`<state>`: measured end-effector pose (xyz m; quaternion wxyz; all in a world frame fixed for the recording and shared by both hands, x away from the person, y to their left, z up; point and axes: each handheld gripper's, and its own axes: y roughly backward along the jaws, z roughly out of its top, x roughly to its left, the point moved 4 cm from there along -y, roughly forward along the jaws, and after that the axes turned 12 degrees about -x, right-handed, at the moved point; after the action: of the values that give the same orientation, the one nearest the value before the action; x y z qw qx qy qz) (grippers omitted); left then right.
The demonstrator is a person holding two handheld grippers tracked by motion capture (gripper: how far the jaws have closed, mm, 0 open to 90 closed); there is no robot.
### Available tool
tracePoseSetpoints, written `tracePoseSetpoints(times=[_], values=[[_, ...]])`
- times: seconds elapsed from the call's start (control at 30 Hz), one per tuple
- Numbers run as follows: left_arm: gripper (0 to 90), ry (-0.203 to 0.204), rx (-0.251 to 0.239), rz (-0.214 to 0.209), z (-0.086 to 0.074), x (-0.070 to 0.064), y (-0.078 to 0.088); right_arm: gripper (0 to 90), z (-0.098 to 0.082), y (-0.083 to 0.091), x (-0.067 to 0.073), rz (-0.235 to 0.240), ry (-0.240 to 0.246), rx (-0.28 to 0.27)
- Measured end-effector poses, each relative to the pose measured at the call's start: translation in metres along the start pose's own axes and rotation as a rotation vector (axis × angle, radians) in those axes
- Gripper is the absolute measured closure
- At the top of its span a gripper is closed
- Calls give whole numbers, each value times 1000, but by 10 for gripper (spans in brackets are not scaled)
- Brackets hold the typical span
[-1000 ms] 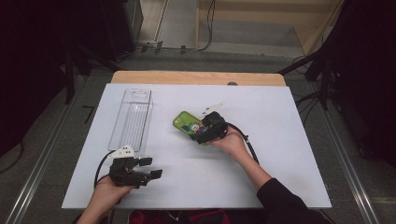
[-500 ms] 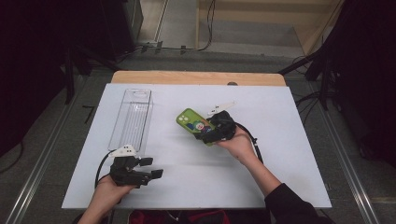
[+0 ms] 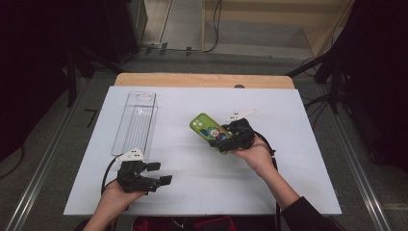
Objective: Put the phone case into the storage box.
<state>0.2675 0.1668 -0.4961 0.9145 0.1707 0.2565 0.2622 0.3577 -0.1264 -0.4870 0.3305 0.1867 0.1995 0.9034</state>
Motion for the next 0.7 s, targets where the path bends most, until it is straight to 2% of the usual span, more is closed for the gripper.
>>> tracePoseSetpoints(times=[0.4,0.57,0.7], values=[[224,34,6,-19,10,-10,-8,146,-14,24,6,-24,-46,-33],[225,39,15,-19,16,-13,-11,146,-19,32,12,-43,-69,-49],[228,29,23,-14,23,-14,-11,145,-22,38,15,-55,-98,-68]])
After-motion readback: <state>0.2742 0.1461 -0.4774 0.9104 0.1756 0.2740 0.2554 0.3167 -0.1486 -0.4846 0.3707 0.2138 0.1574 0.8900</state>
